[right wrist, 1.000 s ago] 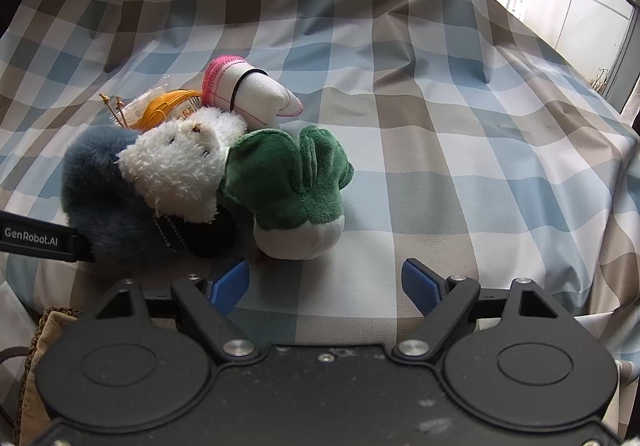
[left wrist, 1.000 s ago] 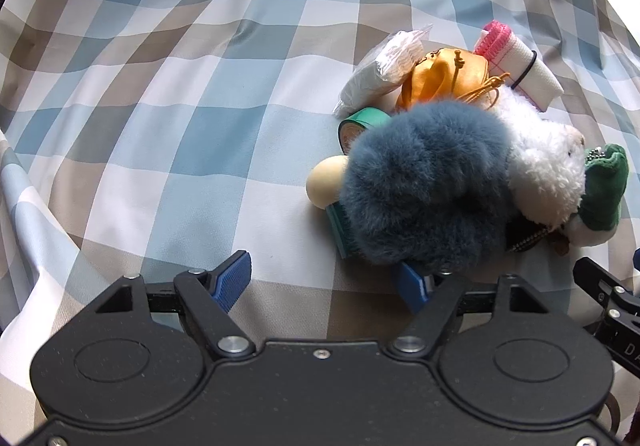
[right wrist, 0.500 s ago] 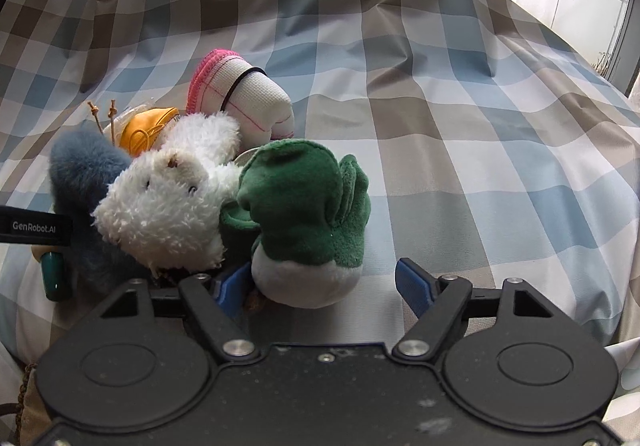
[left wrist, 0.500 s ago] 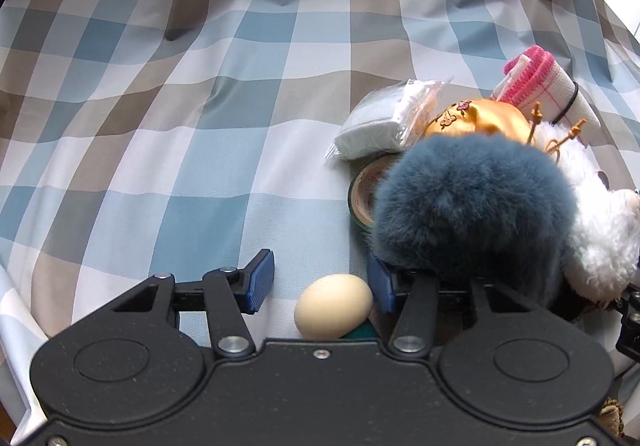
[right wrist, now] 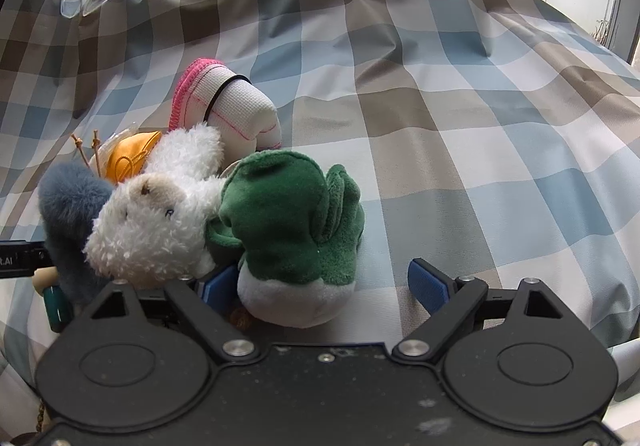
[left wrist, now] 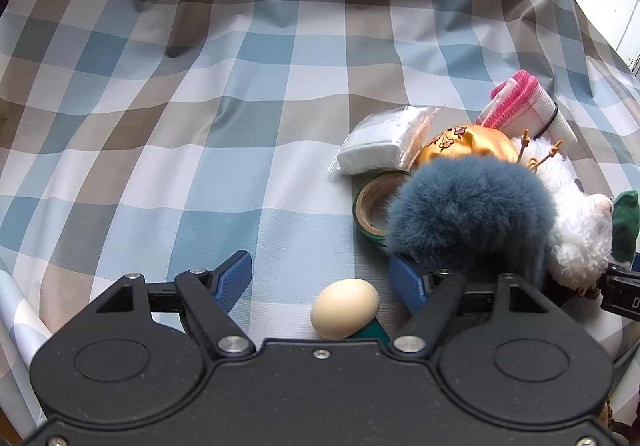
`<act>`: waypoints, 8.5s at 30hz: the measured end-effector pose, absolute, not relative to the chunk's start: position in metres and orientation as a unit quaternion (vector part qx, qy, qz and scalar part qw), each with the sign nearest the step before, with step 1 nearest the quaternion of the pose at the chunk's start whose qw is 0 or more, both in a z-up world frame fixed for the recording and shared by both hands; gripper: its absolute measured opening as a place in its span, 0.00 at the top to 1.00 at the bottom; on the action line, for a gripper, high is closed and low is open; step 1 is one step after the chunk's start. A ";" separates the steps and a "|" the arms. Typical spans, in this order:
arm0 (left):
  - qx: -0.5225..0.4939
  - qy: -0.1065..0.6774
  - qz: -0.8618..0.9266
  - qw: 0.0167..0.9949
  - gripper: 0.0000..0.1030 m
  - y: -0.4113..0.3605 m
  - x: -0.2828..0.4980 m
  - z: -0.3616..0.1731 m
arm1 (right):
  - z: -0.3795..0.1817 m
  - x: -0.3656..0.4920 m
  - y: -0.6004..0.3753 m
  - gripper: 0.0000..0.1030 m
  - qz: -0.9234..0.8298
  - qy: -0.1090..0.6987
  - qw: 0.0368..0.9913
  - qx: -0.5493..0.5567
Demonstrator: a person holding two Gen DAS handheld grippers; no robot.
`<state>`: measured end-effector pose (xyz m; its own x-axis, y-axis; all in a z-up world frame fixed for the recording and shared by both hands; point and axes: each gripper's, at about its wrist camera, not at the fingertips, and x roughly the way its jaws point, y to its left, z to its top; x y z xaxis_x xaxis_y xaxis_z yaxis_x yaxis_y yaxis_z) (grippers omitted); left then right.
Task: Organize soft objects
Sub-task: 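Close right gripper on green plush while left tool lines up on blue pompom, then close left gripper on the blue fluffy pompom, then carry blue pompom with left tool while right tool carries green plush to basket, then lower both plushes into the basket and open both grippers, then lift both open grippers out of the basket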
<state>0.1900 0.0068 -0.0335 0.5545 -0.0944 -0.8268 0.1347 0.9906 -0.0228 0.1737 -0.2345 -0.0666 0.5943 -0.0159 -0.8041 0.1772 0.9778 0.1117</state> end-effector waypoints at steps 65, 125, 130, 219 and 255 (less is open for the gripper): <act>0.180 0.409 -0.149 0.882 0.03 -0.097 0.143 -0.038 | -0.069 0.183 -0.258 0.50 -0.096 0.418 0.896 0.118; 0.005 0.513 -0.134 0.848 0.41 -0.014 0.048 -0.008 | 0.011 0.015 -0.202 0.50 -0.065 0.389 0.913 0.100; -0.004 0.518 -0.132 0.845 0.41 -0.010 0.037 -0.006 | 0.017 -0.007 -0.193 0.50 -0.052 0.397 0.909 0.112; 0.007 0.561 -0.053 0.826 0.31 -0.007 0.013 -0.021 | 0.011 -0.040 -0.157 0.45 -0.004 0.473 0.879 0.061; 0.008 0.561 -0.053 0.826 0.31 -0.006 0.013 -0.021 | 0.010 -0.040 -0.159 0.44 -0.003 0.473 0.879 0.062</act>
<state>0.0132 -0.0064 -0.0211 0.3643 -0.0789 -0.9279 0.0960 0.9943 -0.0469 -0.0401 -0.1586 0.0103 0.5528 0.0523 -0.8317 0.0645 0.9923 0.1053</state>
